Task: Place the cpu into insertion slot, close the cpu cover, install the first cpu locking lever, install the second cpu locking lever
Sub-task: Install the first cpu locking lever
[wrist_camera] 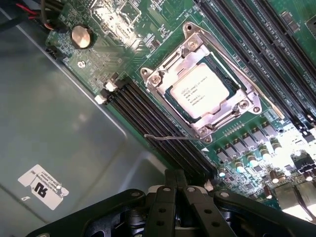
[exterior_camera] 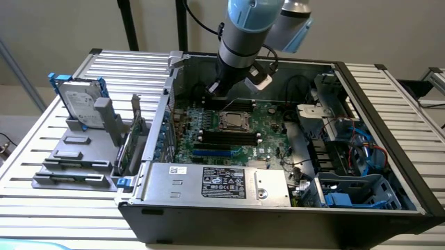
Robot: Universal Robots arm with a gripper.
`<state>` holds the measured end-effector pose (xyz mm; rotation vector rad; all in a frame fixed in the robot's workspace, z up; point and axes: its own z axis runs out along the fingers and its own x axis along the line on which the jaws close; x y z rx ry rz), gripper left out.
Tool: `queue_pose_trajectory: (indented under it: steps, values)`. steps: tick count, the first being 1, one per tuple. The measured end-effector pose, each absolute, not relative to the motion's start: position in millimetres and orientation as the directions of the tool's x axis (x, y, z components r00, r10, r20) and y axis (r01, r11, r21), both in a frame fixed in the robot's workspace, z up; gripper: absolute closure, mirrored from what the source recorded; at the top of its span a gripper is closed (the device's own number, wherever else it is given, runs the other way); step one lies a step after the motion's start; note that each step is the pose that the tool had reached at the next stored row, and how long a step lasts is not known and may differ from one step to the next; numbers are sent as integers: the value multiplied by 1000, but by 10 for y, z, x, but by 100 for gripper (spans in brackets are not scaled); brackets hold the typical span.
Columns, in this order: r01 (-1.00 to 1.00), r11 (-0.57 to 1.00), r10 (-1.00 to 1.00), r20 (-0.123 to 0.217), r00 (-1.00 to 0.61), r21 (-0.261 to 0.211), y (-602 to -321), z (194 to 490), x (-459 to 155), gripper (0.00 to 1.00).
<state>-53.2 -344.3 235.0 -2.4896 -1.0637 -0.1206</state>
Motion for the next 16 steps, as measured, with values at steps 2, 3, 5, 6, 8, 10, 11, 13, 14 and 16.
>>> queue_pose_trajectory:
  steps: [2,3,5,6,8,10,11,13,14,16]
  values:
    - [707,-615,670,242,702,-350,-3443,2318,-533,89]
    - [707,-615,670,241,702,-349,-3443,2306,-533,89]
    - [708,-616,671,240,702,-345,-3443,2289,-534,89]
    - [708,-617,671,240,701,-343,-3443,2282,-534,89]
    - [710,-620,673,238,700,-335,-3443,2274,-535,89]
    - [711,-622,675,235,699,-327,-3443,2265,-535,89]
    - [712,-624,677,233,698,-323,-3443,2260,-536,89]
    - [712,-625,678,230,698,-319,-3443,2242,-537,89]
    - [712,-625,678,229,698,-318,-3443,2229,-539,89]
    - [712,-626,679,228,698,-317,-3443,2198,-543,89]
